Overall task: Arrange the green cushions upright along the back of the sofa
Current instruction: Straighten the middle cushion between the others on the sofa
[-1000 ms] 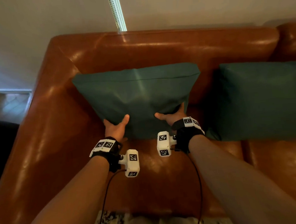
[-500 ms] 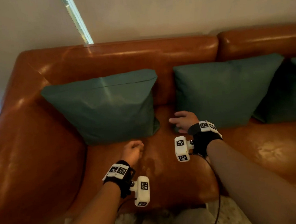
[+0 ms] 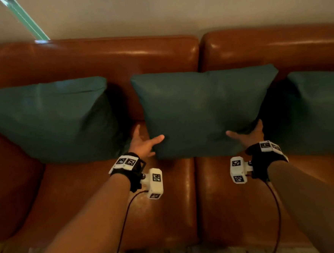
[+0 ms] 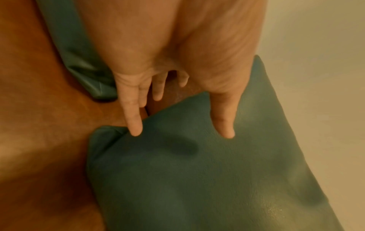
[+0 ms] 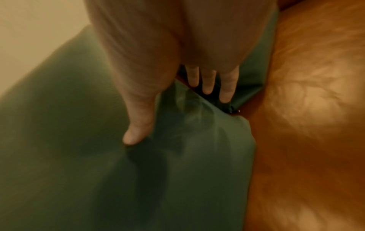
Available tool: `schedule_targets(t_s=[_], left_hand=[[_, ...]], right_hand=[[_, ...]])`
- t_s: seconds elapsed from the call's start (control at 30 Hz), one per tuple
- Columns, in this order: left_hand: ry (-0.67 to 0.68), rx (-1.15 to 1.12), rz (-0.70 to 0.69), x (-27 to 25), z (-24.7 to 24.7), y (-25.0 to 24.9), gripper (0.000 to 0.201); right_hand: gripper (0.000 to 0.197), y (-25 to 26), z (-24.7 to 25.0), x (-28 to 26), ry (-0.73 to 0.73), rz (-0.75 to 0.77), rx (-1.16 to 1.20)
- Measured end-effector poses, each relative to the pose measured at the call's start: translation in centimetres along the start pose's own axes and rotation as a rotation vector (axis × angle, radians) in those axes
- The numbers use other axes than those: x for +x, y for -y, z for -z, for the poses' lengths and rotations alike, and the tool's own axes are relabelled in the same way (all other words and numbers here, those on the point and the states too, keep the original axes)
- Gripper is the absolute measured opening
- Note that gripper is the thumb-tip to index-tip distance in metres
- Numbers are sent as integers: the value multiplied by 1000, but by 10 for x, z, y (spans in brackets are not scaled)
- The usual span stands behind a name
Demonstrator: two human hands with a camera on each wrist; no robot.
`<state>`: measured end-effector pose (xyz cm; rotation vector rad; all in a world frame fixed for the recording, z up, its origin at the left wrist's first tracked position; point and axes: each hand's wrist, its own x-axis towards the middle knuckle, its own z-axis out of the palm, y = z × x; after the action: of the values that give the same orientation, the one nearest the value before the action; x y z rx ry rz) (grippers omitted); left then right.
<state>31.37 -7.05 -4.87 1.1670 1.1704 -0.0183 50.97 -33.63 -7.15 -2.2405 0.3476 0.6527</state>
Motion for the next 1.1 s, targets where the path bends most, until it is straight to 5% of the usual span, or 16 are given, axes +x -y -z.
schedule_targets(t_s=[0.1, 0.23, 0.7, 0.87, 1.03, 1.1], left_hand=[[-16, -62, -13, 9, -27, 0, 116], [-36, -91, -45, 16, -43, -4, 103], [5, -168, -77, 23, -89, 0, 82], [-1, -136, -95, 26, -80, -2, 89], [-7, -66, -61, 27, -65, -3, 91], [-7, -60, -56, 26, -63, -4, 91]], right_hand=[[141, -1, 9, 29, 112, 50, -1], [135, 0, 9, 49, 178, 71, 65], [117, -17, 33, 63, 109, 33, 131], [148, -26, 25, 74, 140, 13, 122], [116, -10, 20, 51, 142, 33, 131], [117, -6, 19, 48, 154, 21, 167]])
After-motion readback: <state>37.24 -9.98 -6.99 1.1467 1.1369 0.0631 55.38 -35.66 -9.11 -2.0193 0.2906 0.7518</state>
